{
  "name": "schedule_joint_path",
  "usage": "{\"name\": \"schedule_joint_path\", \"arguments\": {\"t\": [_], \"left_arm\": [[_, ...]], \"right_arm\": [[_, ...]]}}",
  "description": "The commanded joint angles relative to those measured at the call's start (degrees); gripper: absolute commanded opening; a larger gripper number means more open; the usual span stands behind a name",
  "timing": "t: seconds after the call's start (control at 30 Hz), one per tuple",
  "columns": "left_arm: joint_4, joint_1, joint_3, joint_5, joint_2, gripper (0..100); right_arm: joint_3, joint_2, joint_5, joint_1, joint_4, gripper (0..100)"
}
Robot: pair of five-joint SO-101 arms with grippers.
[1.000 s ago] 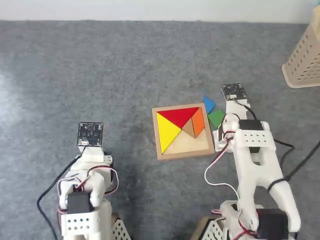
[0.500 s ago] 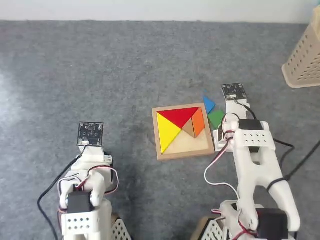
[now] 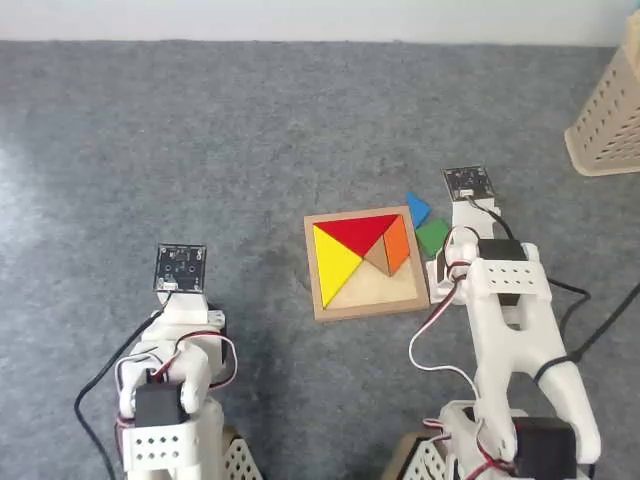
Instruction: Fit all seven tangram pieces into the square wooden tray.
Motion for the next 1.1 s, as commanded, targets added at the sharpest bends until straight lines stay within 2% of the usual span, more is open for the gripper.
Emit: {"name": "schedule_joint_path", "arguments": {"t": [0.0,0.53,0.73,0.87,1.07], "left_arm": [[0.7,0.53,-0.66,0.44,-0.88,1],[0.7,0.53,-0.66,0.44,-0.88,1],[0.7,0.44,-0.66,0.44,-0.88,1],[0.7,0.44,-0.66,0.44,-0.88,1],[0.7,0.44,-0.66,0.44,-0.88,1]], "right_arm": [[-1.23,-0.04,-0.62,0.4,-0.84,11.3],[-0.09,-0.04,-0.53,1.63,-3.21,11.3],[-3.34,-1.63,-0.09,7.52,-3.03,11.3],[-13.19,-0.04,5.8,9.27,5.49,11.3],[-36.22,12.97,6.95,2.15,19.03,14.2]]}}
